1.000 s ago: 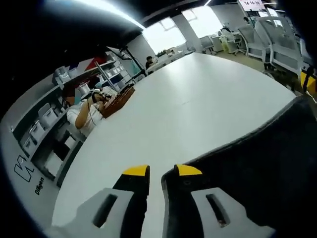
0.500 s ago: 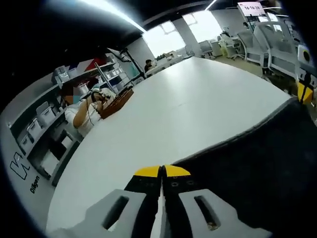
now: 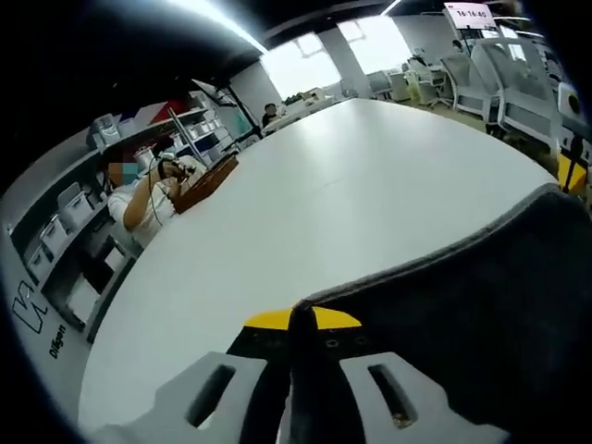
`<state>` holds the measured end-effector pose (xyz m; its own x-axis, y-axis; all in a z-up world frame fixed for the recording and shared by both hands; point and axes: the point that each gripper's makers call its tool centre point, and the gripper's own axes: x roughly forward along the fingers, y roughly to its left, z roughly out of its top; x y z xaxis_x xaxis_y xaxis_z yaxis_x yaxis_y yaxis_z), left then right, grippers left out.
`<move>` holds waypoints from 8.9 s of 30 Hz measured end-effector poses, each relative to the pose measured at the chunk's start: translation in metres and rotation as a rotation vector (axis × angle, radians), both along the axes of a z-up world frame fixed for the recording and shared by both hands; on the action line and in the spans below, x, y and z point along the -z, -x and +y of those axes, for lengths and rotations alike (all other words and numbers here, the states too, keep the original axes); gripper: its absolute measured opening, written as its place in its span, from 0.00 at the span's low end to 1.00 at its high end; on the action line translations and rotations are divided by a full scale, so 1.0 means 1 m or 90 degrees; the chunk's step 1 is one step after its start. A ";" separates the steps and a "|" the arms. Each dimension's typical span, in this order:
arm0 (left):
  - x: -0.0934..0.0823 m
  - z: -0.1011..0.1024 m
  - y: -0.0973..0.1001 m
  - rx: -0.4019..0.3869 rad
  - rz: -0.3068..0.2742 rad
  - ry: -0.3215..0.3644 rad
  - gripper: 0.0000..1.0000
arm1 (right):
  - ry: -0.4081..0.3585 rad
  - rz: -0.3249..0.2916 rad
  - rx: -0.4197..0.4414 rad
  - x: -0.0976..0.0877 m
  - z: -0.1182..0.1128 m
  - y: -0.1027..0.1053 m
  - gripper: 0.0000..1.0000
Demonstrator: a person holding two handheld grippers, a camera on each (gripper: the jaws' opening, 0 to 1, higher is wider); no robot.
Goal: Open the folded towel by lifting each exposed corner and separating the folded layers until the towel lies flat within the target outline without major curled edges
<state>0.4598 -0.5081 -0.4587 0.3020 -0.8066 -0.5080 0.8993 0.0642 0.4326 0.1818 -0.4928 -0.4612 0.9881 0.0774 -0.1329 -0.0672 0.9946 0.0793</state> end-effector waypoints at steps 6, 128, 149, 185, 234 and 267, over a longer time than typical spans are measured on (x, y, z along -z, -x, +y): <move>0.009 -0.008 0.004 0.003 0.016 0.000 0.15 | -0.005 0.028 0.008 0.010 -0.004 0.002 0.00; -0.023 0.252 -0.024 -0.335 0.124 0.105 0.70 | -0.232 0.088 -0.372 -0.002 0.272 -0.017 0.20; -0.034 0.270 -0.018 -0.333 0.201 0.157 0.75 | -0.159 0.051 -0.416 -0.019 0.301 -0.030 0.00; -0.016 0.286 -0.005 -0.358 0.331 0.219 0.68 | -0.045 0.015 -0.534 -0.036 0.366 -0.036 0.00; -0.051 0.396 -0.022 -0.432 0.324 0.307 0.02 | -0.026 0.003 -0.690 -0.053 0.457 -0.036 0.00; -0.073 0.586 -0.031 -0.573 0.229 0.320 0.02 | -0.003 -0.051 -0.862 -0.096 0.583 -0.033 0.00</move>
<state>0.4904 0.0778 -0.3857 0.7850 -0.5047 -0.3593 0.5029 0.8578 -0.1063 0.2146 0.0906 -0.3651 0.1425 0.9869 -0.0755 -0.9889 0.1452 0.0326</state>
